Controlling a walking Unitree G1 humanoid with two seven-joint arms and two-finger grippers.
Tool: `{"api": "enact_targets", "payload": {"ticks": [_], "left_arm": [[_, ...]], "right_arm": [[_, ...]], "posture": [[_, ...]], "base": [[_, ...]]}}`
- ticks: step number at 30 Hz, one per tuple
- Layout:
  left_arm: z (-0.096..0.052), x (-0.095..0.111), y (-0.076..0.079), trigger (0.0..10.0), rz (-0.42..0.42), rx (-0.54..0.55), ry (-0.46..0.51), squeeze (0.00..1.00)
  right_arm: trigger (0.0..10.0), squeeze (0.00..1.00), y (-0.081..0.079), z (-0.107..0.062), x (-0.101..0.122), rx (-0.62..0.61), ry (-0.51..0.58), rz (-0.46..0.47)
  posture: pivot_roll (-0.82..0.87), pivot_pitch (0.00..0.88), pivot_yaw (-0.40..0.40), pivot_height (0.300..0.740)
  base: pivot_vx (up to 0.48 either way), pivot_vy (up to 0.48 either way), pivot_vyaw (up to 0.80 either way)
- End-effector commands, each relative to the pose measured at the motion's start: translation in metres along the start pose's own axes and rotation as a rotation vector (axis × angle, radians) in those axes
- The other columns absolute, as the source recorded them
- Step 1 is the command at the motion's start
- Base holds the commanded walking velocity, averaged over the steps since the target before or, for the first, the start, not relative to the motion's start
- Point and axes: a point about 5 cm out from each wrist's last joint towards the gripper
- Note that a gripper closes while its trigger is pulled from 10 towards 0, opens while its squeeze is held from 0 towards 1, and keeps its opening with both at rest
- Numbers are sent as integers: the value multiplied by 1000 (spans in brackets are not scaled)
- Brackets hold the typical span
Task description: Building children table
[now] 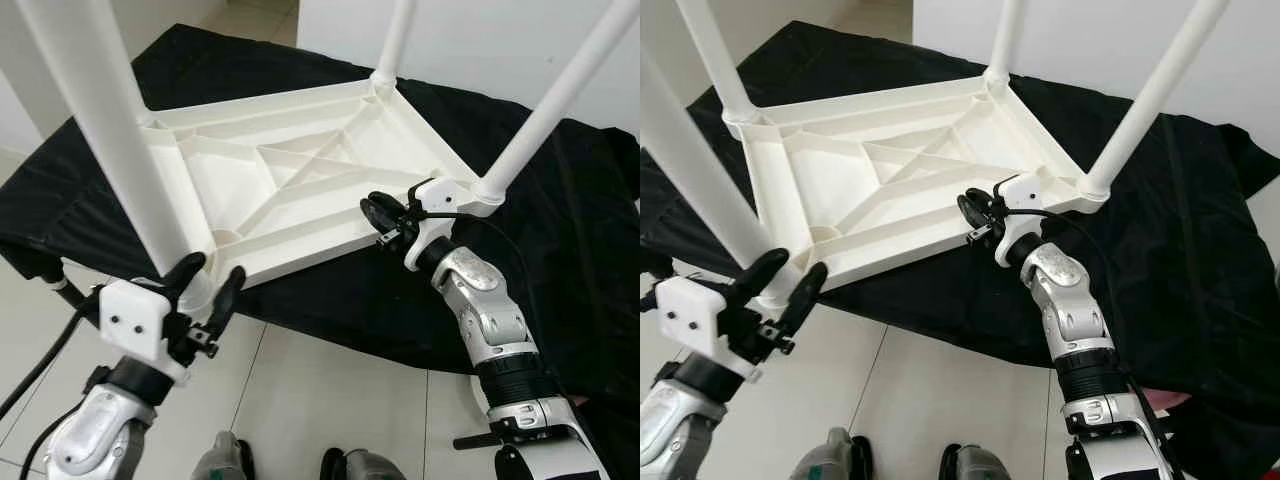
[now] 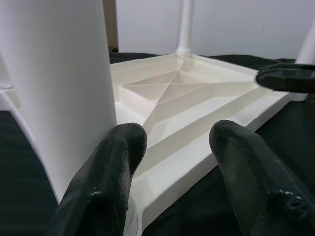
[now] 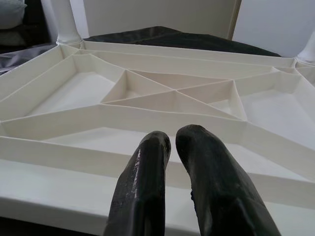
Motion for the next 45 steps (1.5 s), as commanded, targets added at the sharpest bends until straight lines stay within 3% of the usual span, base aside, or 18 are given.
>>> {"api": "enact_targets", "payload": {"ticks": [1, 5, 15, 21, 25, 32, 35, 39, 45], "left_arm": [[-9, -1, -8, 10000, 23, 42, -24, 0], [-20, -9, -16, 10000, 27, 57, -70, 0], [-26, -19, -38, 10000, 66, 94, -109, 0], [-32, -25, -58, 10000, 130, 102, -145, 0], [-23, -28, -68, 10000, 165, 131, -138, 0], [-11, -28, -72, 10000, 172, 166, -116, 0], [13, -31, -77, 10000, 170, 201, -69, 0], [24, -30, -74, 10000, 142, 202, -34, 0], [37, -29, -57, 10000, 65, 158, 3, 0]], "right_arm": [[10000, 0, 1, 1, -1, 4, 5, 5], [10000, 0, -1, 4, -1, 16, 12, 7], [10000, 0, -4, 5, -3, 21, 19, 17], [10000, 0, -3, 6, -2, 21, 27, 15], [10000, 0, -3, 6, -2, 17, 33, 16], [10000, 0, -6, 7, -3, 17, 39, 25], [10000, 0, -13, 9, -5, 22, 48, 45], [10000, 0, -16, 9, -5, 23, 54, 54], [10000, 0, -17, 9, -5, 17, 59, 55]], "posture": [[94, 136, -85, 740], [118, 145, -75, 740], [120, 142, -73, 740], [113, 138, -70, 740], [110, 136, -69, 740], [108, 134, -68, 740], [98, 133, -64, 740], [88, 132, -55, 740], [74, 128, -44, 740]], "base": [[0, 0, 0], [0, 0, 0], [0, 0, 0], [0, 0, 0], [0, 0, 0], [0, 0, 0], [0, 0, 0], [0, 0, 0], [0, 0, 0]]}}
Point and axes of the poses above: a point about 5 cm out from each wrist's last joint towards the gripper, its own z axis pointing out of the wrist towards the gripper, its own x axis along the axis of the wrist's last joint, y = z × x, and after that the axes turned 11 degrees about z, right-handed
